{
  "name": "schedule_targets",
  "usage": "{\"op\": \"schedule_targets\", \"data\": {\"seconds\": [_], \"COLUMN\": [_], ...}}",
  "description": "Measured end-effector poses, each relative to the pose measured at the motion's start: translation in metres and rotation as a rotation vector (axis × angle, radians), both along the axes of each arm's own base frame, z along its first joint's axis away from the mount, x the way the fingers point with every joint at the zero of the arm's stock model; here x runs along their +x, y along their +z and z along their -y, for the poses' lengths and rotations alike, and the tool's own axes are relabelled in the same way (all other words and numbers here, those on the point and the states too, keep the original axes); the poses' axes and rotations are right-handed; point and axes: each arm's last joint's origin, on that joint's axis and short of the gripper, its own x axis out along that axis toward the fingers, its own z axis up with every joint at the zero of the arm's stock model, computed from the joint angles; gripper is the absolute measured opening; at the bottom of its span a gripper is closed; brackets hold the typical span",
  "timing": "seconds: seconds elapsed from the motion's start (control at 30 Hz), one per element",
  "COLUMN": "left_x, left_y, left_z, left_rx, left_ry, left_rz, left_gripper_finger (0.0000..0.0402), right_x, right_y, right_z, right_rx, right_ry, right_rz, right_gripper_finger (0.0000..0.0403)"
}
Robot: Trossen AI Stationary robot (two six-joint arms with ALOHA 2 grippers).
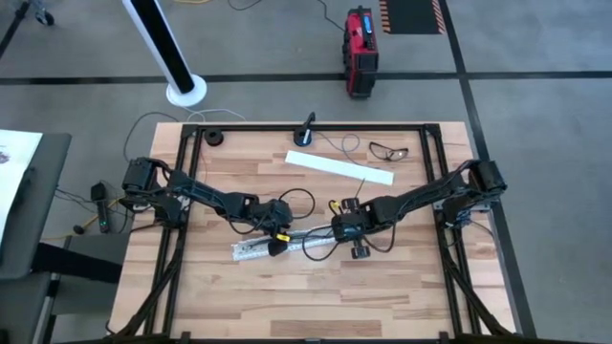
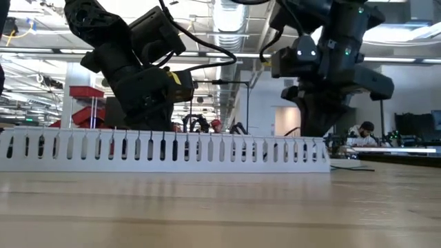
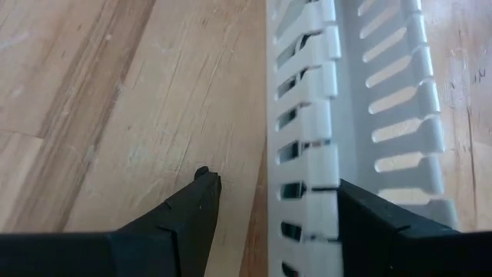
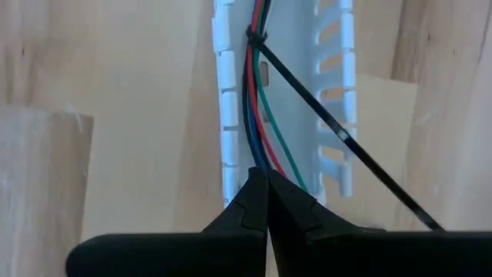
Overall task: Ziptie cables
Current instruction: Put the colored zip-tied into the white cable duct
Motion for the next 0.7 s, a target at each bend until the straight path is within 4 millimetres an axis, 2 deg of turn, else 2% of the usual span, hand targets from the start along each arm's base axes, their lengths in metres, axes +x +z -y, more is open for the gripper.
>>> {"op": "schedule_targets", "data": {"seconds": [0.53,0.7], "left_x": [-0.0001,-0.0003], "left_y": [-0.0001,-0.0002], "left_z": [0.0000,0.0001], "left_rx": [0.001,0.002], "left_ry": [-0.001,-0.003], "left_rz": [-0.001,-0.004], "left_gripper_finger": [0.0207,0.0207], "right_x": [-0.0055,-0.0055], "right_y": [0.0008,0.0008], "right_z": [0.0045,0.0045], "right_rx": [-0.034,-0.033], "right_ry": [-0.008,-0.009], "right_rz": [-0.051,-0.051], "right_gripper_finger": [0.0001,0.0034]}}
